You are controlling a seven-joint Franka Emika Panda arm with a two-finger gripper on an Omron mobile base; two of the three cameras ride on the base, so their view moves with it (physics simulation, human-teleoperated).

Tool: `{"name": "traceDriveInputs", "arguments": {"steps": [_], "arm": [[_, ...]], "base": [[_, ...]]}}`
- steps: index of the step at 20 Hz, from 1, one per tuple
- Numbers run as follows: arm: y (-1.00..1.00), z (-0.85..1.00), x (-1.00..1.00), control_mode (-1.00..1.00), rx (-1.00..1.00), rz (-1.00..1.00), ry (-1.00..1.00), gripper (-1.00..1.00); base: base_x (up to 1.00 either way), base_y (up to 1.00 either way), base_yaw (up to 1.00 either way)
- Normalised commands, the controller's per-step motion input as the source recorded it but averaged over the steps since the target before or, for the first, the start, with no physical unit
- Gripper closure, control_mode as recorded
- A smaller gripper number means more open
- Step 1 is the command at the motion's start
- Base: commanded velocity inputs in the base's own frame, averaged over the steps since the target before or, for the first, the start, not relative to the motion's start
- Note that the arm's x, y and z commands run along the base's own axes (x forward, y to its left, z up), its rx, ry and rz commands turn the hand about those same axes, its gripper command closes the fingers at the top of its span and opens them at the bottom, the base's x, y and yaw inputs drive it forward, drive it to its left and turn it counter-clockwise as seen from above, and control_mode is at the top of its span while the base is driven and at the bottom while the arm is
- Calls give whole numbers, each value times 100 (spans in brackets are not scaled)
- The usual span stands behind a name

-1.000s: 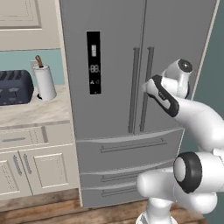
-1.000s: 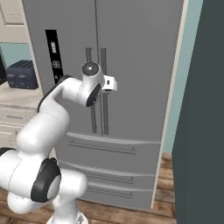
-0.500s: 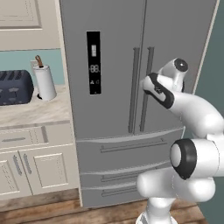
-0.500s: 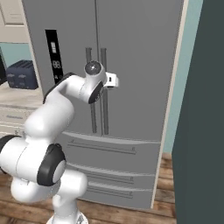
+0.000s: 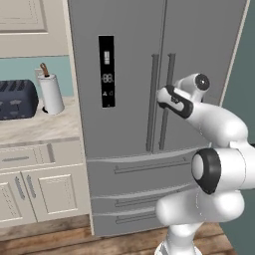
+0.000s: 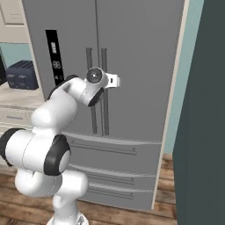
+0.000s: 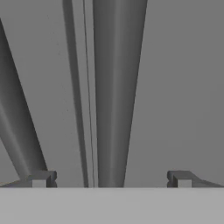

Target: Retrieve the orange and peach from the fridge and place them into the bowl on the dining table.

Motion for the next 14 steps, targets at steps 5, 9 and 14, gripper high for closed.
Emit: {"name": "traceDriveInputs", "arguments": {"steps": [5,9,14], "arm": [[-4,0,44,-100,0,0,-7,-100],[-21,0,60,-100,3,0,0,-100],[-38,0,74,-100,6,3,2,-100]], "base": [[0,0,0],[0,0,0],[0,0,0]]}}
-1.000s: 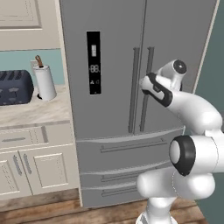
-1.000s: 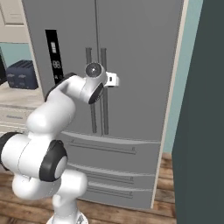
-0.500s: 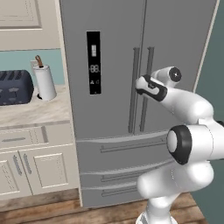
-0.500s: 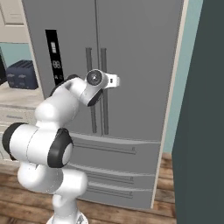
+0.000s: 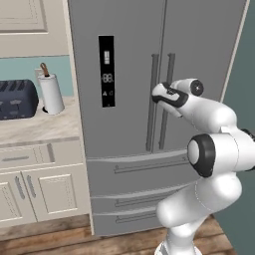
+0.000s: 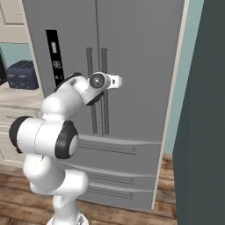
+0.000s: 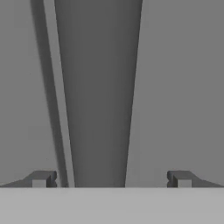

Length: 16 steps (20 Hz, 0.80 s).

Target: Retrieve the orange and peach from the fridge and place them into the bowl on the dining table.

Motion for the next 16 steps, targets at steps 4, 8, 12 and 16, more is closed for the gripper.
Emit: {"name": "traceDriveInputs", "arguments": {"steps": [4,8,12,16], "arm": [[-16,0,96,-100,3,3,5,100],[-9,0,58,-100,0,2,13,100],[-23,18,-38,-100,0,1,14,100],[-29,38,-84,-100,0,0,20,100]], "base": [[0,0,0],[0,0,0],[0,0,0],[0,0,0]]}}
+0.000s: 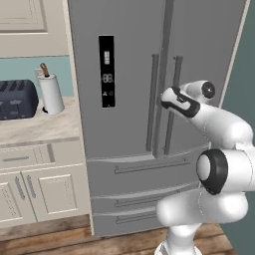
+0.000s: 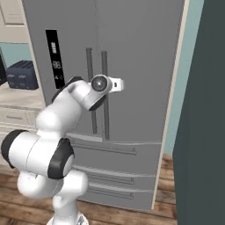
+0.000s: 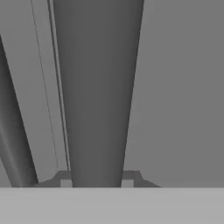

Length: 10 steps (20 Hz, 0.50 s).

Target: Retrieve the orange and peach from the fridge and place them into the bowl on the dining table.

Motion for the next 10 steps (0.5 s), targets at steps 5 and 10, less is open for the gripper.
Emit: {"name": "traceDriveInputs", "arguments": {"steps": [5,10], "arm": [[-58,33,-100,-100,0,0,17,100],[-90,19,-100,-100,1,0,14,100]], "base": [[0,0,0],[0,0,0]]}}
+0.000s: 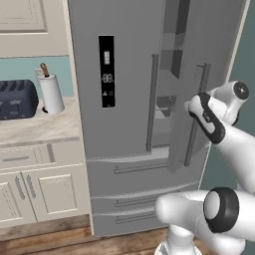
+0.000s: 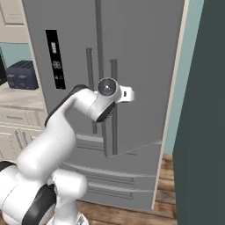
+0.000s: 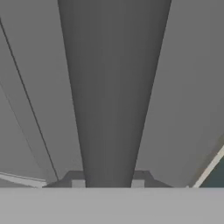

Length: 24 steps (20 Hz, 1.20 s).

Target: Retrieve the orange and peach from the fridge and place them into the bowl on the dining table.

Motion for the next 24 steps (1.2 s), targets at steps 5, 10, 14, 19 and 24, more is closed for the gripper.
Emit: {"name": "traceDriveInputs", "arguments": {"steps": [5,10,14,19,24], "arm": [[-100,2,-100,-100,3,-2,13,100],[-90,8,-84,-100,1,0,4,100],[-15,32,-65,-100,-1,5,0,-100],[33,28,-78,-100,-17,1,-6,-100],[99,6,-31,-100,-32,0,-3,-100]], "base": [[0,0,0],[0,0,0],[0,0,0],[0,0,0],[0,0,0]]}}
